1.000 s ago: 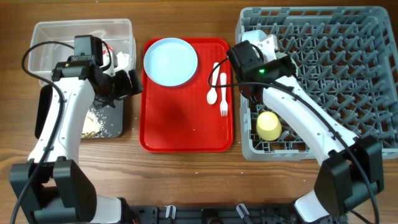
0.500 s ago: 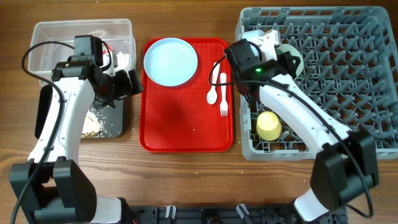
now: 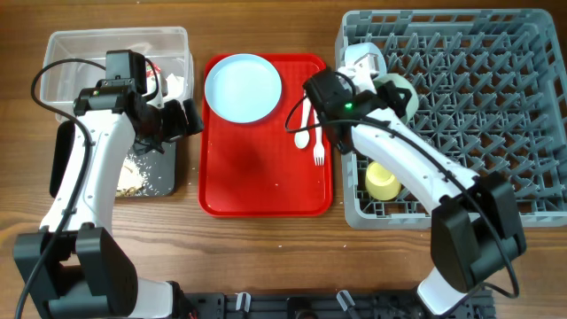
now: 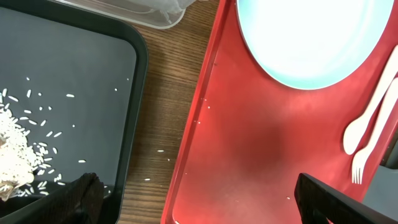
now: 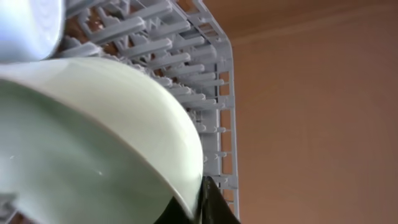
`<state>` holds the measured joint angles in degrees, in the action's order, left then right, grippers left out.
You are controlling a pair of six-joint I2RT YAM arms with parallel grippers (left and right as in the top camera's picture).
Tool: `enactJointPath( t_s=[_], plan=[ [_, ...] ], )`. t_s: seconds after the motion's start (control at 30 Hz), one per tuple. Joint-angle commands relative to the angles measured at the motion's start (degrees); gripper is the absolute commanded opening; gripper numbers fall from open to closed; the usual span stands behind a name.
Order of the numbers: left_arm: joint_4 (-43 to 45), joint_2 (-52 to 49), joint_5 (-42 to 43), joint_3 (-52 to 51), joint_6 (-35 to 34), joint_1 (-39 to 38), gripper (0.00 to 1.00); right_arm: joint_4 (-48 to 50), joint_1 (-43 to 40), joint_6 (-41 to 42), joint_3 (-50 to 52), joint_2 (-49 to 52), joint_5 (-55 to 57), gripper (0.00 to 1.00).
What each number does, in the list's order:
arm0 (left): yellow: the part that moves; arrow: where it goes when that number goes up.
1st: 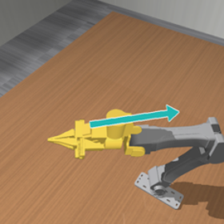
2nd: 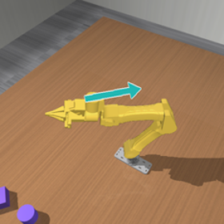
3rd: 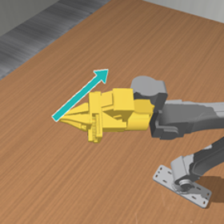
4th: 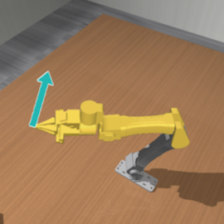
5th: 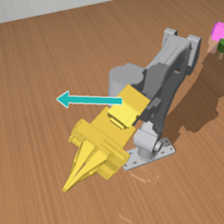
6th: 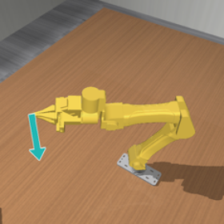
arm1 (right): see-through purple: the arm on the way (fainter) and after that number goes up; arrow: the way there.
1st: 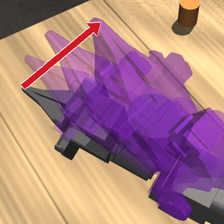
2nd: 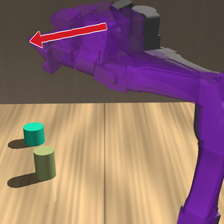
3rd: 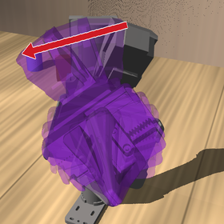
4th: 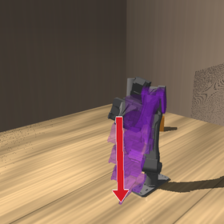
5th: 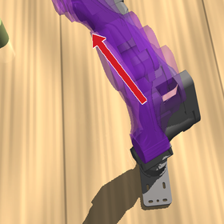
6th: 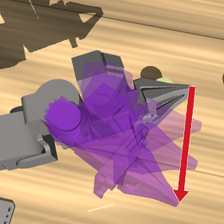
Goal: Sort waste into correct bins and load items into the dishwasher rack
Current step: 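Grasp the edge of the light-blue plate with the right gripper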
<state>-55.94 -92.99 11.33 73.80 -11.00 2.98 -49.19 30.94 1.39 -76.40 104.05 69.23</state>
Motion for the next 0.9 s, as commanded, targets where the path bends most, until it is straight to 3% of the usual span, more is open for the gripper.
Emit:
enactJointPath(
  t_s=[0.0, 0.1, 0.17, 0.43, 0.7, 0.87],
  plan=[
    [0.15, 0.85, -0.52, 0.94, 0.31, 0.09, 1.0, -0.22, 2.47, -1.64, 0.31, 0.74, -2.95, 0.25],
    [0.15, 0.85, -0.5, 0.94, 0.31, 0.09, 1.0, -0.63, 3.41, -2.14, 0.28, 0.74, -5.88, 0.47],
    [0.15, 0.85, -0.5, 0.94, 0.31, 0.09, 1.0, -1.11, 3.85, -2.89, 0.28, 0.74, -7.82, 0.54],
    [0.15, 0.85, -0.52, 0.94, 0.31, 0.09, 1.0, -0.81, 5.01, -3.15, -0.61, -0.2, -10.19, 0.59],
    [0.15, 0.85, -0.52, 0.94, 0.31, 0.09, 1.0, 0.48, 4.98, -8.07, -9.18, -1.18, -20.46, 0.61],
    [0.15, 0.85, -0.52, 0.94, 0.31, 0.09, 1.0, 1.29, 4.35, -8.96, -15.37, -1.18, -29.66, 0.68]
  ],
)
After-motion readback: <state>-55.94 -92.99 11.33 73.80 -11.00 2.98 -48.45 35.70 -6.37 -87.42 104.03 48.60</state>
